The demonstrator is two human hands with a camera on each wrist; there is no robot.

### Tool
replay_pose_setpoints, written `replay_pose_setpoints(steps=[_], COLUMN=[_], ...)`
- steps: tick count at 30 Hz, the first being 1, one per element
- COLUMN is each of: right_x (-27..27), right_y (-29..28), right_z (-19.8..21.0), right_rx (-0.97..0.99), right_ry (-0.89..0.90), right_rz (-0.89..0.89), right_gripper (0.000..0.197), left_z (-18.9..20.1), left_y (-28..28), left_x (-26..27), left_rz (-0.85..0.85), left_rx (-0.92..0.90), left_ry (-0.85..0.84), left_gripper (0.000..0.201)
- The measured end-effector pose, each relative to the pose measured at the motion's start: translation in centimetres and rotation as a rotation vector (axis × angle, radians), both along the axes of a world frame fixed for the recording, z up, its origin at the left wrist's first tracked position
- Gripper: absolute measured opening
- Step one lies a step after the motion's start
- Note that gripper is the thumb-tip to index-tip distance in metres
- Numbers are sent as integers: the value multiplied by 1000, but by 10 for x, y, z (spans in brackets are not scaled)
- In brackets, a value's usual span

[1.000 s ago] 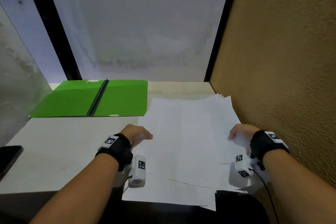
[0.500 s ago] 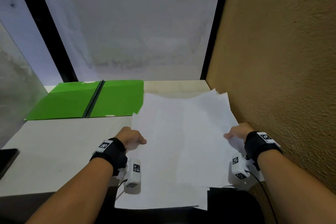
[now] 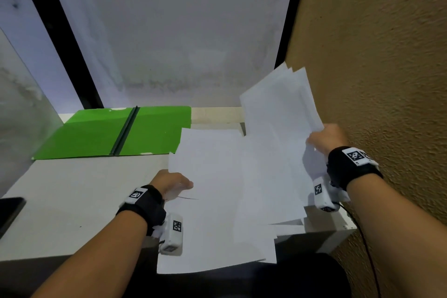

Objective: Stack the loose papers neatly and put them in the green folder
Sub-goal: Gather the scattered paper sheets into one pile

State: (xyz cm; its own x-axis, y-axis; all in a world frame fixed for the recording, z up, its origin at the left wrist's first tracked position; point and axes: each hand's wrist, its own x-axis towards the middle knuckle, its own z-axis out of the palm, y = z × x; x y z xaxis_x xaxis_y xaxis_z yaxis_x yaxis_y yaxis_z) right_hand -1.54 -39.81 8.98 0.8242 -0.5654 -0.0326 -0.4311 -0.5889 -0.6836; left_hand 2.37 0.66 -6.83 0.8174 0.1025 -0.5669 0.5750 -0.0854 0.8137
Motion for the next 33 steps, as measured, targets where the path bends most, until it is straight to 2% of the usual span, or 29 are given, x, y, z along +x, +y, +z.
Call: replay_pose_setpoints(steps=[3, 4, 7, 10, 13, 15, 18, 19, 21, 26, 29, 31, 33], right_x=[-1, -1, -8, -11, -9, -8, -6, -6, -5, -8, -11, -12, -10], right_y=[0, -1, -9, -16, -17, -15, -6, -2, 7, 27, 35, 39, 44], right_z=[-9, -14, -21, -21, -8, 7, 29, 35, 45, 67, 81, 87, 94], right_rx=[81, 94, 143, 164, 75, -45, -173, -214, -302, -478, -379, -278, -88], right_ry=[116, 139, 200, 196, 40, -45, -112, -127, -158, -351, -537, -656, -746], right_rz=[15, 8, -47, -74, -37, 11, 78, 88, 104, 70, 70, 60, 79], right_gripper=[16, 22, 32, 20, 34, 36, 35, 34, 31, 8, 12, 22, 28], left_z=[-33, -27, 25, 24, 24, 24, 20, 18, 15, 23, 15, -4, -37], left_y=[8, 7, -8, -10, -11, -12, -10, -8, -9, -18, -16, -8, 3], left_x=[17, 12, -22, -23, -21, -18, -19, -18, -19, -25, -18, -5, 15], left_rz=[22, 22, 17, 45, 84, 81, 16, -10, -81, -105, -85, -81, -56], left_rx=[-10, 3, 46, 28, 0, -13, -46, -4, 141, 350, 308, 247, 146], left_ry=[-17, -19, -18, 12, -2, 0, -27, -37, -64, -113, -108, -84, -66], left_gripper=[126, 124, 118, 94, 99, 105, 125, 119, 85, 88, 90, 99, 105])
